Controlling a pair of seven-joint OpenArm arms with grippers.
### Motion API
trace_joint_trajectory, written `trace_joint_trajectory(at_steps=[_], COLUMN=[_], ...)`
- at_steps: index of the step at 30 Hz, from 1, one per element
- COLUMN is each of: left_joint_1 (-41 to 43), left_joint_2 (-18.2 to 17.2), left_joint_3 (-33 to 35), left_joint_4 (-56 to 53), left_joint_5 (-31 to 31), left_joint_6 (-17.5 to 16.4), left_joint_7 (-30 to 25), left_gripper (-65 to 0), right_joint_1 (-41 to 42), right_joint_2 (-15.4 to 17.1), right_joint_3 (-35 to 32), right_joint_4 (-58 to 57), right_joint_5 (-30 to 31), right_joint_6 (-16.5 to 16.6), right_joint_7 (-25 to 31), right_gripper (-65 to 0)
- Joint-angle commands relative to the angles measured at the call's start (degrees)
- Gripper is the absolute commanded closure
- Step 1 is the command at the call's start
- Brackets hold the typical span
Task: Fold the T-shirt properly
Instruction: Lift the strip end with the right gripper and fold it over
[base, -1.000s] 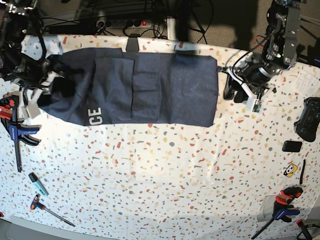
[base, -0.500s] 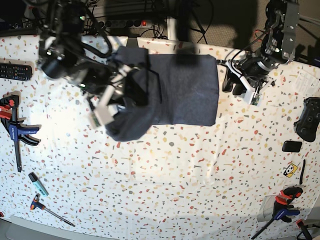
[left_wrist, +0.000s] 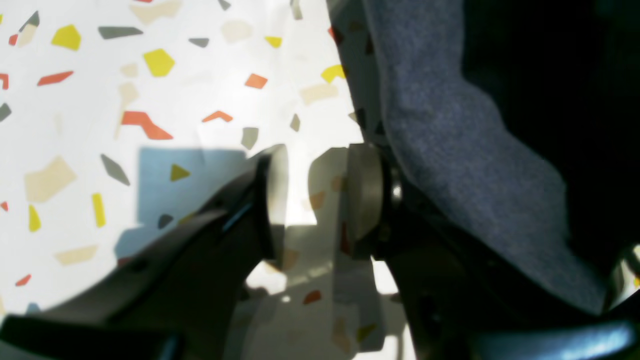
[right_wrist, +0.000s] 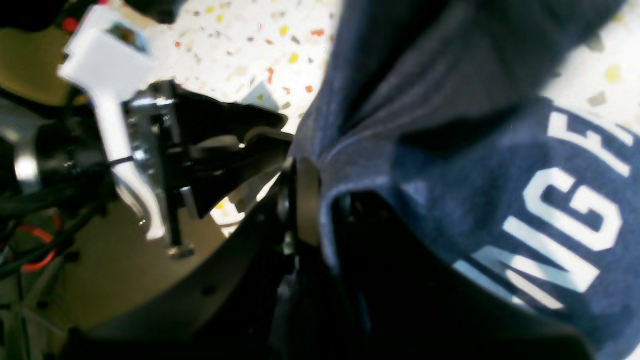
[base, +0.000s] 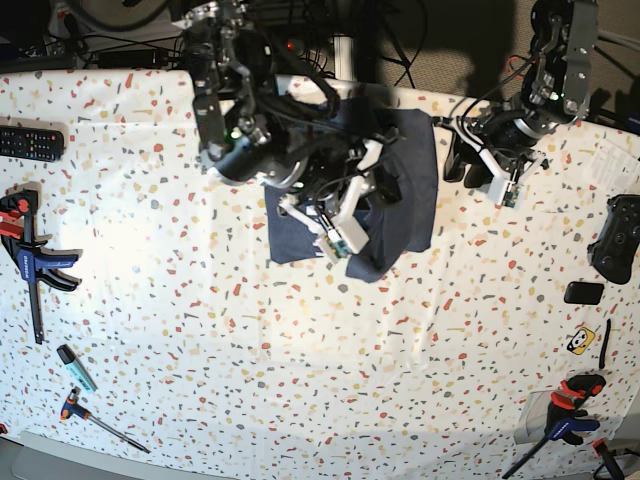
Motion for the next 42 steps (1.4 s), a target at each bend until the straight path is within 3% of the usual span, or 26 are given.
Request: trace_joint_trajectory(at_steps=[1,2,5,6,8,14,20,27,29,33,36,42], left_joint_1=[-0.2,-0.2,-0.2,-0.3,-0.3,-0.3,-0.3,1.3,3.0,7.1,9.4,12.9], left_joint_2=[-0.5,-0.5,-0.5,-0.7,-1.4,-5.7,-8.8,-8.7,-8.4,-4.9,-1.6,0.6], left_joint_3=[-0.3,-0.3,-0.3,-0.3,-0.3,-0.4,-2.7,-11.4,-11.6,-10.6,-9.1,-8.4], left_joint_4=[0.9,0.9,0.9,0.9,0.9,1.1,3.0,13.7,16.9,19.8,19.6,17.7], left_joint_5=[-0.2,-0.2,-0.2,-0.2,-0.2,-0.3,-3.1,-10.5,-13.1,-19.0,-17.5,-10.6], left_joint_6=[-0.2,-0.2,-0.2,-0.2,-0.2,-0.2,-0.2,-0.2,-0.4,-6.4,-6.7,-6.7], left_joint_7=[0.0,0.0,0.0,0.0,0.0,0.0,1.1,3.7,3.7,3.7,4.2,3.8], left_gripper=[-19.6,-19.6,-19.6,-19.6,-19.6,-19.6,-19.6,-19.6,-19.6,-18.7,-18.5,-18.5], right_joint_1=[1.2,1.5,2.1,2.2,2.3,3.6,7.5,10.6,10.6,10.6,10.7,14.6], right_joint_2=[-1.1,-1.6,-1.9,-1.9,-2.1,-3.6,-3.5,-0.4,1.9,5.5,6.0,6.0], right_joint_3=[-0.4,-0.6,-1.3,-1.6,-2.4,-3.2,-1.7,7.8,9.9,10.7,10.7,8.4], right_joint_4=[0.3,-0.5,-2.3,-2.6,-2.6,-2.6,-2.6,-2.6,-2.6,-2.8,-5.2,-18.8], right_joint_5=[1.1,1.1,4.3,6.0,9.2,17.9,17.1,14.5,12.7,8.7,6.1,1.1], right_joint_6=[-0.1,-0.1,0.0,0.0,0.1,3.1,3.1,3.2,3.2,3.2,3.2,3.2], right_joint_7=[1.8,2.4,3.1,3.1,3.0,-0.9,-3.5,-4.0,-3.2,0.1,2.7,6.1], right_gripper=[0.0,-1.0,-25.0,-29.6,-31.2,-31.2,-31.2,-30.9,-25.4,-10.9,-2.0,0.0])
